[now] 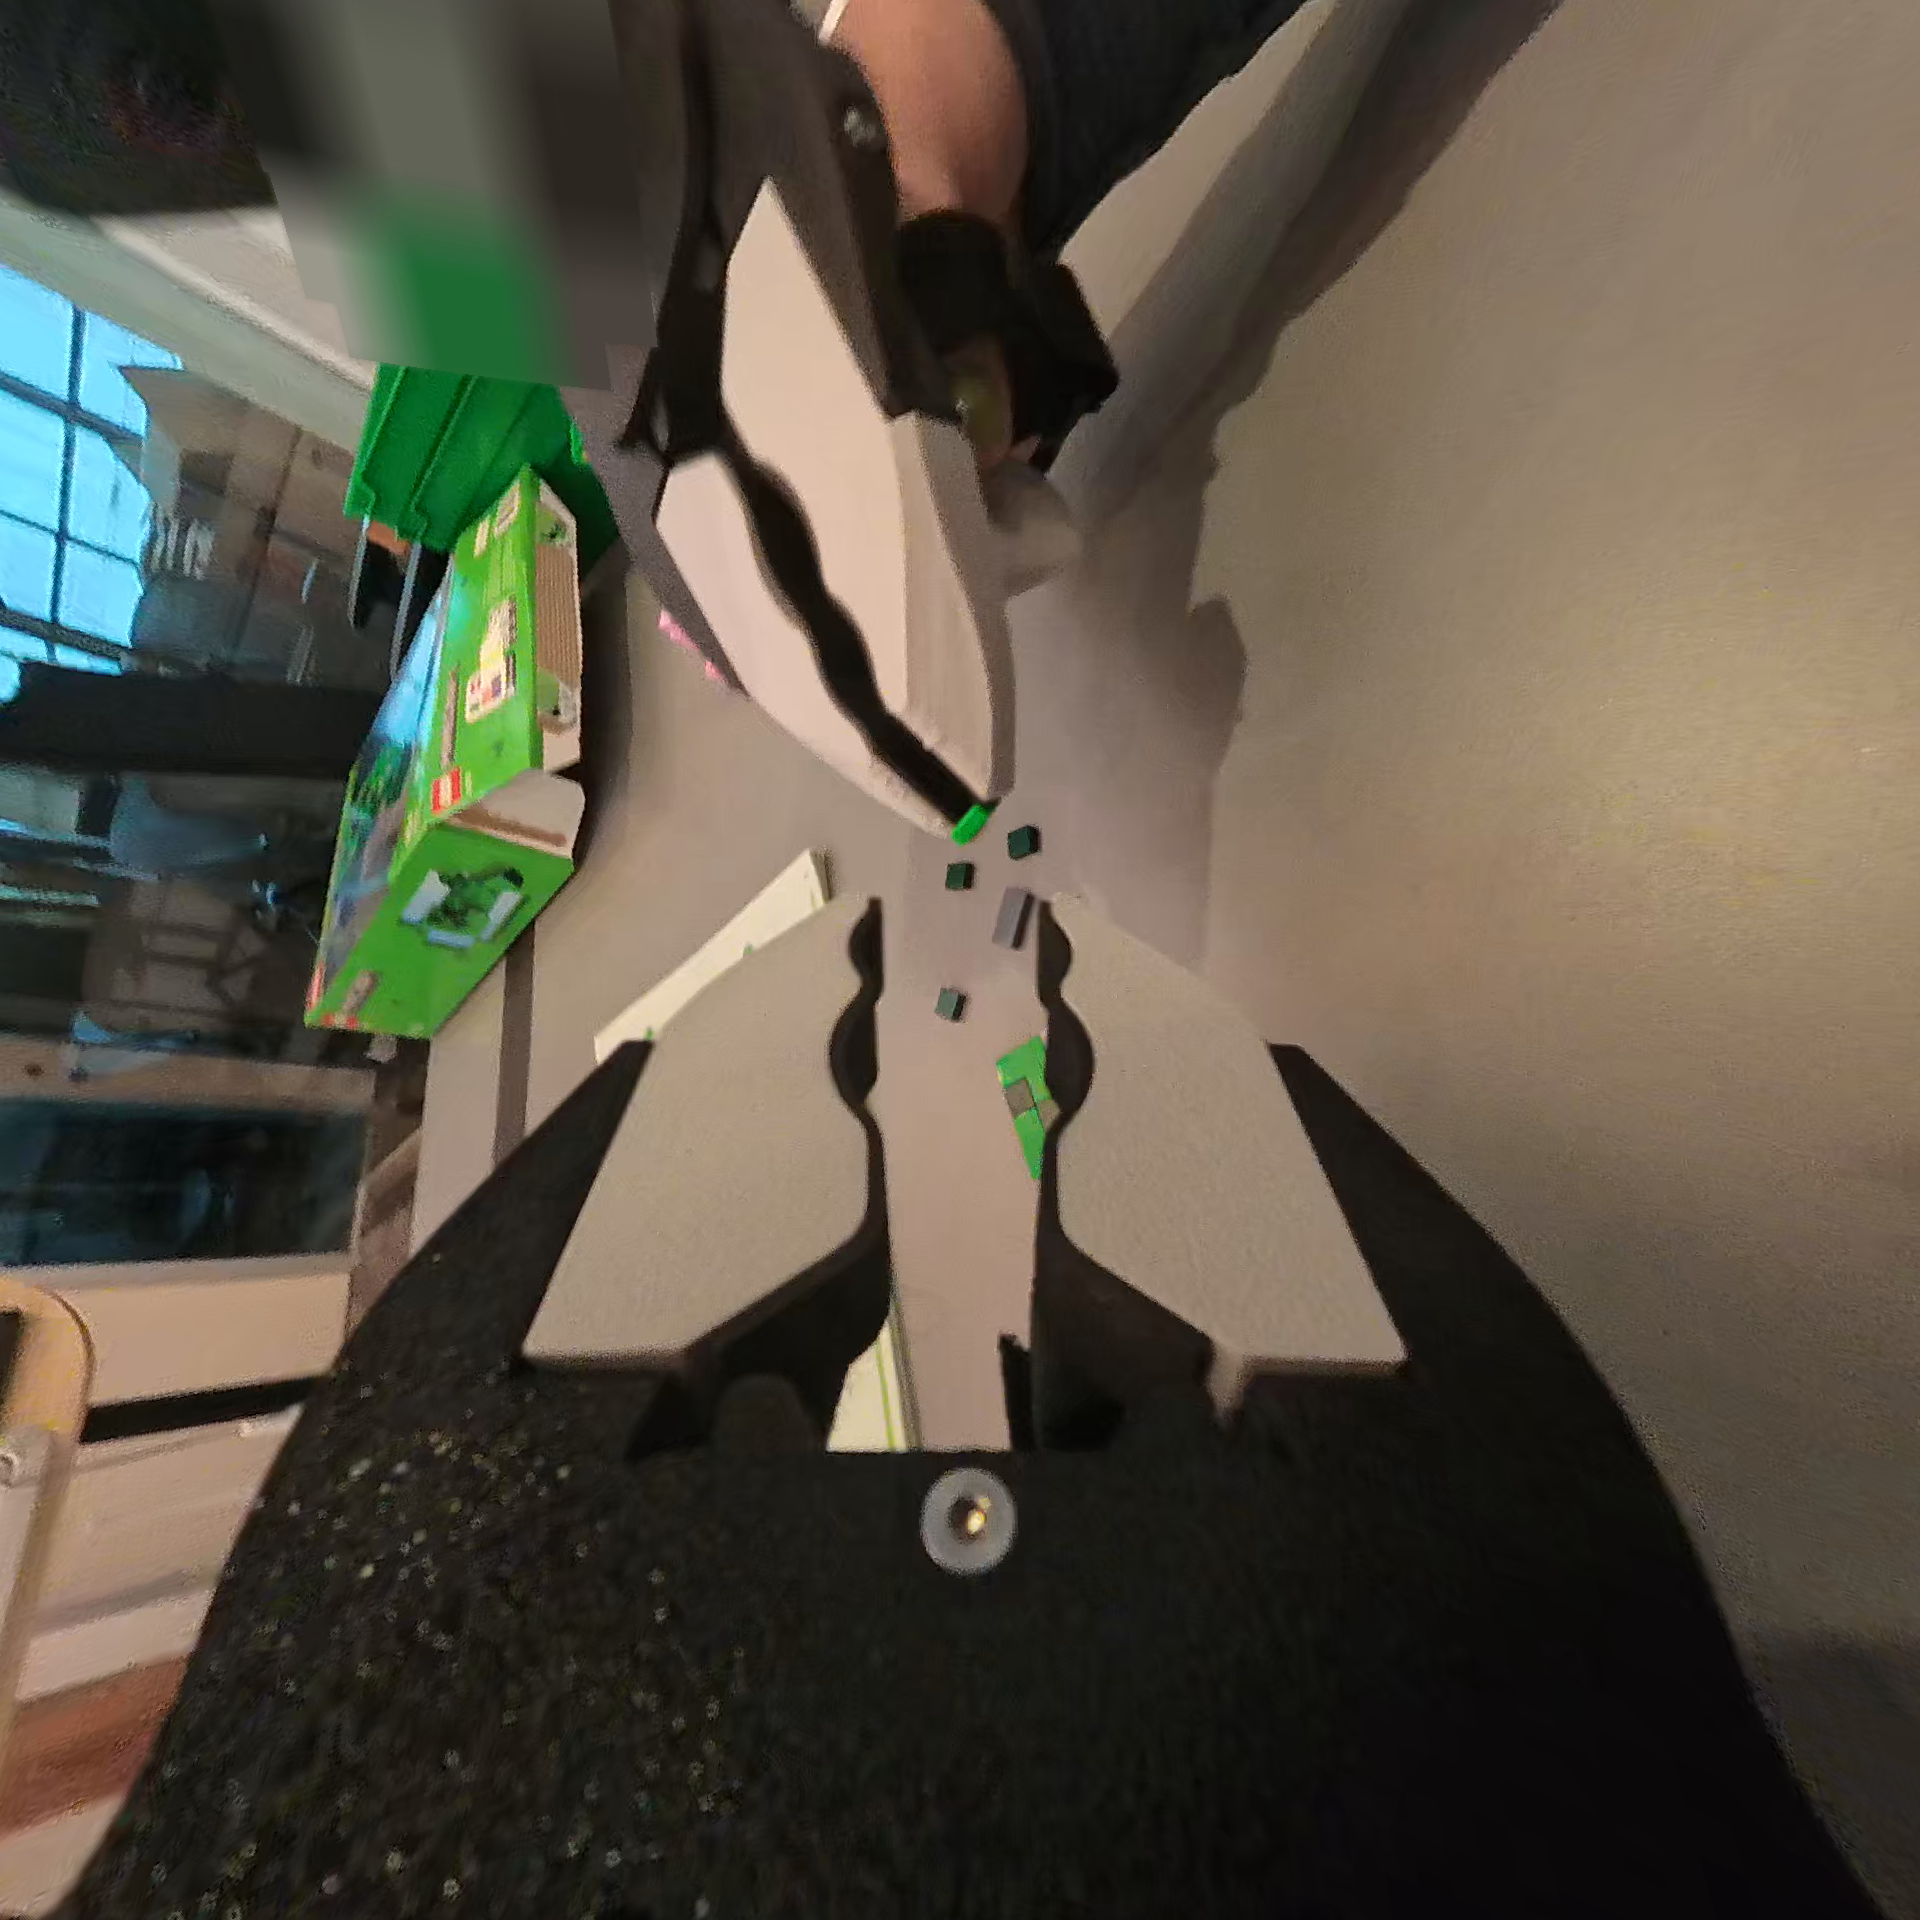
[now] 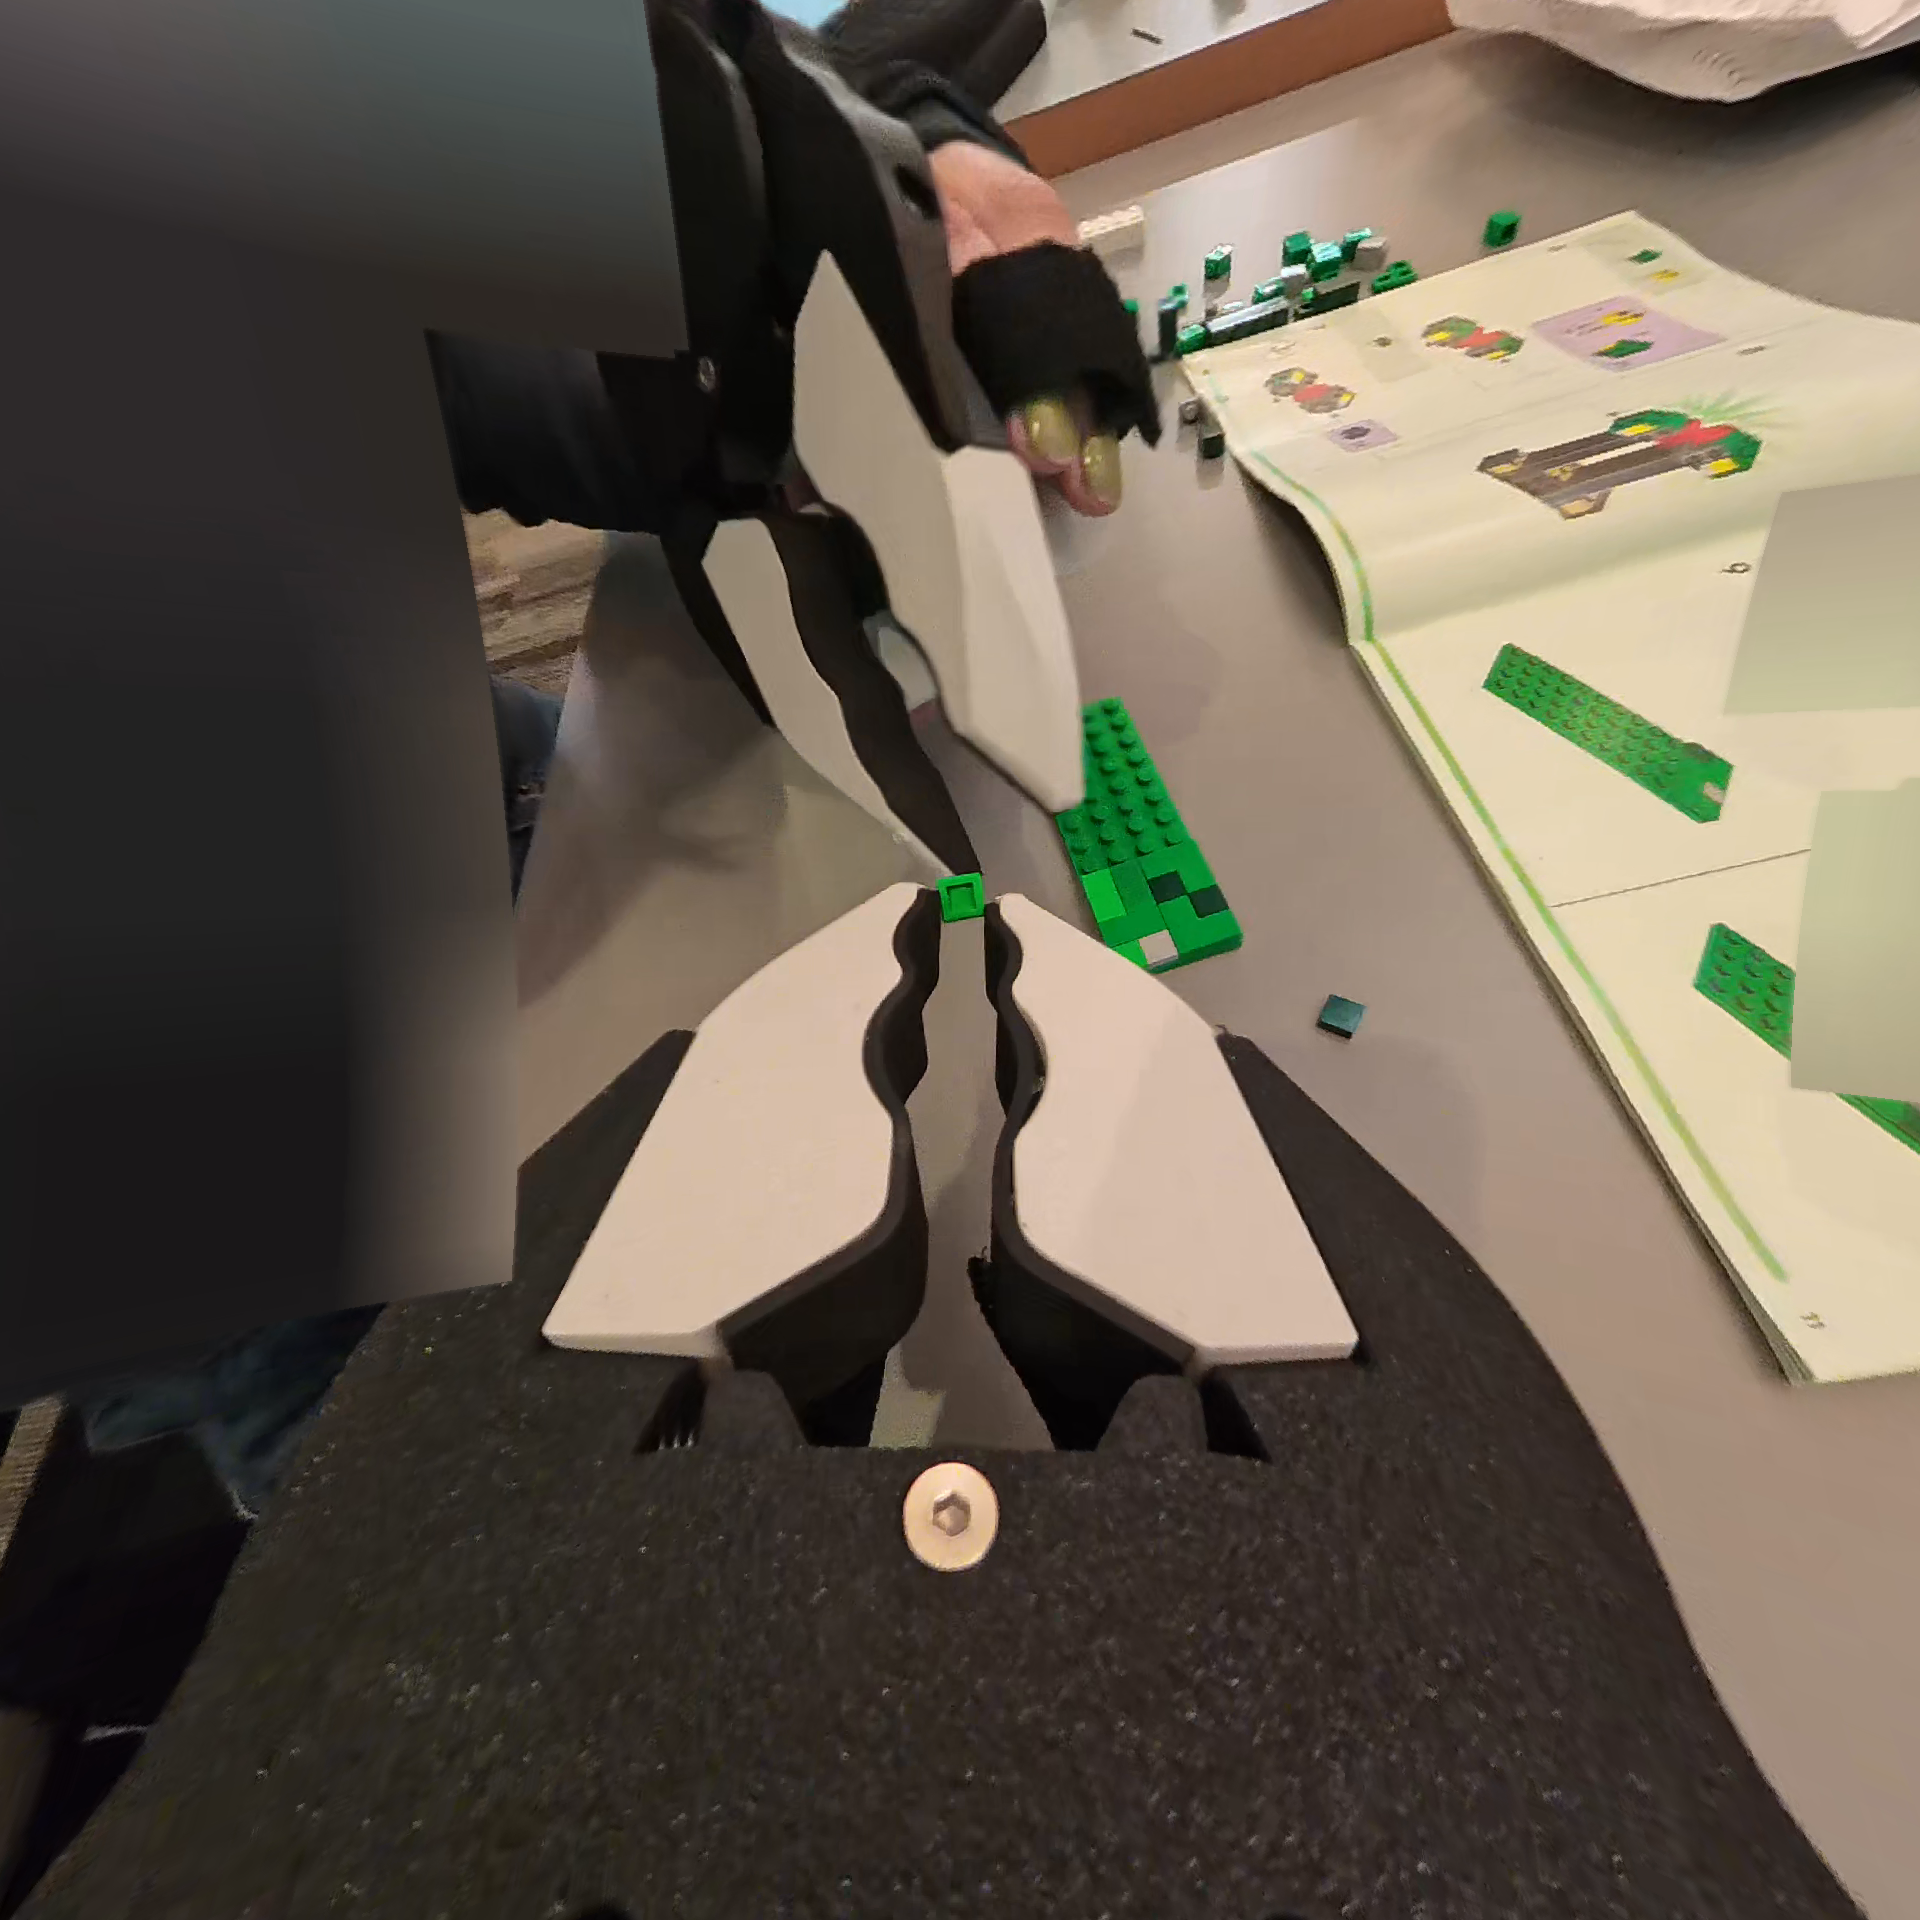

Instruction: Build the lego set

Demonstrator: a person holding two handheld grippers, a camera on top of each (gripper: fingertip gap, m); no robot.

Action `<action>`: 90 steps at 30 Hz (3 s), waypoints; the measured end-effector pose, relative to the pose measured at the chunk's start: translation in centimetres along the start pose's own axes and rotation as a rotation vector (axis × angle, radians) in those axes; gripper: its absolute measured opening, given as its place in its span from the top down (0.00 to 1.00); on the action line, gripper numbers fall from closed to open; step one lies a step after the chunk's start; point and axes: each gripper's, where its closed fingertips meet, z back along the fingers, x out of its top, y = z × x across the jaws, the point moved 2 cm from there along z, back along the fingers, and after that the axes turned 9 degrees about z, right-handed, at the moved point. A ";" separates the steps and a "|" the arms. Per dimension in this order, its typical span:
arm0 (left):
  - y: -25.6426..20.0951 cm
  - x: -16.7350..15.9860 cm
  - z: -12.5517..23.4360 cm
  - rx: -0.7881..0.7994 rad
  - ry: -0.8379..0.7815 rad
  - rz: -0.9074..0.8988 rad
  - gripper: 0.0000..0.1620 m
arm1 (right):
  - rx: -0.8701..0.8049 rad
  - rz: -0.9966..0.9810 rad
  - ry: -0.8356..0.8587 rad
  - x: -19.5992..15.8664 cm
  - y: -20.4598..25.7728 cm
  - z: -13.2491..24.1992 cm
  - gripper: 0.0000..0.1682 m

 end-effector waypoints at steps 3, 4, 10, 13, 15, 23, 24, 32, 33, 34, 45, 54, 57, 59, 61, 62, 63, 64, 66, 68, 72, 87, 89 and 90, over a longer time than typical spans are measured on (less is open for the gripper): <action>-0.1 0.8 0.3 0.004 -0.043 -0.065 0.91 | 0.024 -0.014 0.005 0.0 0.1 -0.2 0.96; -0.2 1.0 0.3 0.004 -0.048 -0.081 0.92 | 0.031 -0.017 0.007 0.0 0.2 -0.3 0.96; -1.2 0.7 0.1 -0.050 -0.017 -0.130 0.96 | 0.060 -0.030 0.005 0.1 0.6 -0.8 0.96; -0.8 0.5 0.1 -0.013 0.003 -0.085 0.98 | 0.028 -0.033 -0.012 0.2 0.3 -0.8 0.95; -0.1 0.3 0.1 0.008 0.016 0.058 0.98 | -0.053 -0.008 -0.059 0.7 -0.5 -0.4 0.92; 2.9 0.9 1.6 -0.149 -0.169 1.011 0.99 | -0.620 0.662 0.112 3.0 -1.1 1.1 0.86; 3.0 1.0 1.7 -0.174 -0.172 1.075 0.99 | -0.673 0.740 0.152 3.3 -1.0 1.0 0.86; 3.2 1.8 2.2 -0.338 -0.247 1.338 0.99 | -0.850 1.148 0.333 4.4 -0.2 0.1 0.94; 3.2 1.8 2.2 -0.341 -0.250 1.344 0.99 | -0.857 1.155 0.329 4.5 -0.2 0.1 0.95; 3.2 1.9 2.3 -0.345 -0.259 1.351 0.99 | -0.866 1.161 0.328 4.6 -0.2 0.2 0.95; 1.3 -2.7 3.5 -0.228 -0.048 1.035 0.76 | -0.798 0.992 0.320 3.0 -1.2 0.7 0.96; -2.6 -8.5 2.6 -0.259 0.308 0.768 0.70 | -0.682 0.724 0.224 1.2 -3.0 0.7 0.96; -2.9 -8.4 2.3 -0.287 0.316 0.742 0.71 | -0.640 0.677 0.239 0.7 -3.2 0.6 0.96; -2.8 -8.4 2.2 -0.279 0.327 0.726 0.71 | -0.625 0.655 0.231 0.6 -3.4 0.6 0.96; -2.7 -8.5 2.1 -0.287 0.334 0.746 0.71 | -0.617 0.632 0.218 0.5 -3.6 0.8 0.96; -2.5 -8.5 2.0 -0.287 0.332 0.753 0.74 | -0.616 0.621 0.212 0.4 -3.8 0.9 0.96; -2.4 -8.6 1.9 -0.286 0.328 0.753 0.79 | -0.616 0.611 0.207 0.4 -4.0 1.0 0.96; -2.3 -8.7 1.9 -0.290 0.322 0.752 0.80 | -0.613 0.600 0.205 0.3 -4.1 1.2 0.96; -2.2 -8.6 1.7 -0.302 0.312 0.739 0.80 | -0.612 0.581 0.203 0.1 -4.4 1.6 0.96; -1.8 -8.6 1.3 -0.304 0.298 0.722 0.81 | -0.609 0.564 0.207 -0.1 -4.8 2.1 0.96; 0.8 -7.8 -0.3 -0.273 0.198 0.707 0.81 | -0.592 0.513 0.226 -0.6 -5.8 3.4 0.96; 4.8 -7.3 -7.4 -0.376 0.169 0.640 0.81 | -0.380 0.413 0.349 -2.2 -10.9 5.2 0.96; 4.9 -6.9 -7.7 -0.383 0.166 0.627 0.81 | -0.365 0.404 0.398 -3.0 -11.0 5.2 0.96; 4.9 -6.7 -7.9 -0.386 0.163 0.621 0.81 | -0.360 0.397 0.409 -3.3 -10.9 5.3 0.96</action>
